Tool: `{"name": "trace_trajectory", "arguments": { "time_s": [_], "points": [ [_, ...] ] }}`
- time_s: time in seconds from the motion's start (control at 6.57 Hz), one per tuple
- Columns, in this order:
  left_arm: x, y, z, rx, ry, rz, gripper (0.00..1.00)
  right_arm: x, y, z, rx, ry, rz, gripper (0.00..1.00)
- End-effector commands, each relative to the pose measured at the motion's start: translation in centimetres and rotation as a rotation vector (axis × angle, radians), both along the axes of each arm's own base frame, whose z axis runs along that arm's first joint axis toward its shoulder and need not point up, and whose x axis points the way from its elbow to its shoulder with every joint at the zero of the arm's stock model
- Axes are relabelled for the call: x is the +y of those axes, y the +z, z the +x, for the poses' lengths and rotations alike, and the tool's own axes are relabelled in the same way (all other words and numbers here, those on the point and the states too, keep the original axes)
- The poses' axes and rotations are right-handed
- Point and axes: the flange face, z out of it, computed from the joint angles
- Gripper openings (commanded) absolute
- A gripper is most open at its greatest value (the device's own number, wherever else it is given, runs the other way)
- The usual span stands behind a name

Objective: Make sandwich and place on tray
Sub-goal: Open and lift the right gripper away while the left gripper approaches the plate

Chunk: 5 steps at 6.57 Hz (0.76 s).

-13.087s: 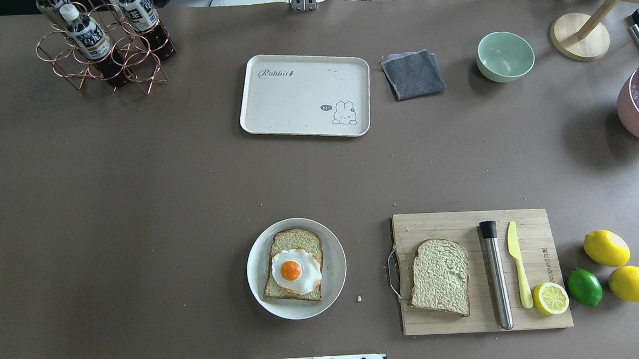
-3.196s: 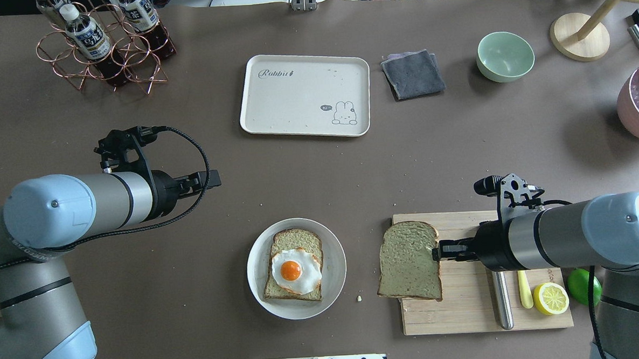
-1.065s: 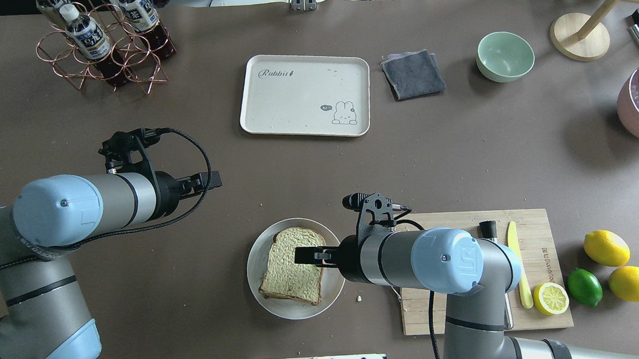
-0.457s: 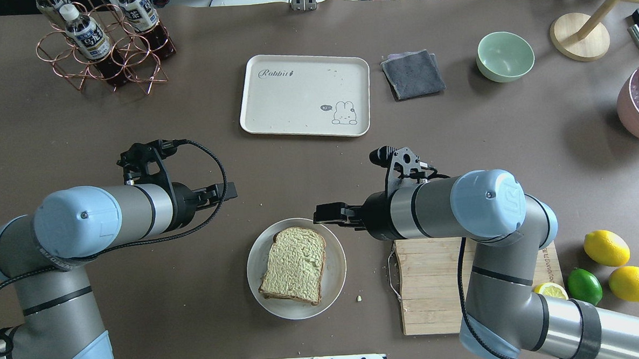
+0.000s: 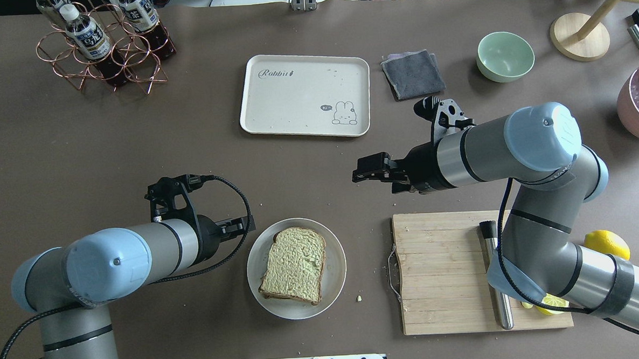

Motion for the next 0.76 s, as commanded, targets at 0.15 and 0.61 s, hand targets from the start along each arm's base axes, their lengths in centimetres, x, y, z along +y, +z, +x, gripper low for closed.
{"name": "trace_trajectory", "arguments": {
  "time_s": [0.15, 0.61],
  "points": [
    [4.6, 1.8, 4.4, -0.037, 0.004, -0.004, 0.47, -0.7, 1.1, 0.9, 0.013, 0.023, -0.013, 0.99],
    [4.9, 2.5, 4.9, -0.047, 0.002, -0.012, 0.48, -0.7, 1.1, 0.8, 0.013, 0.026, -0.012, 0.99]
  ]
}}
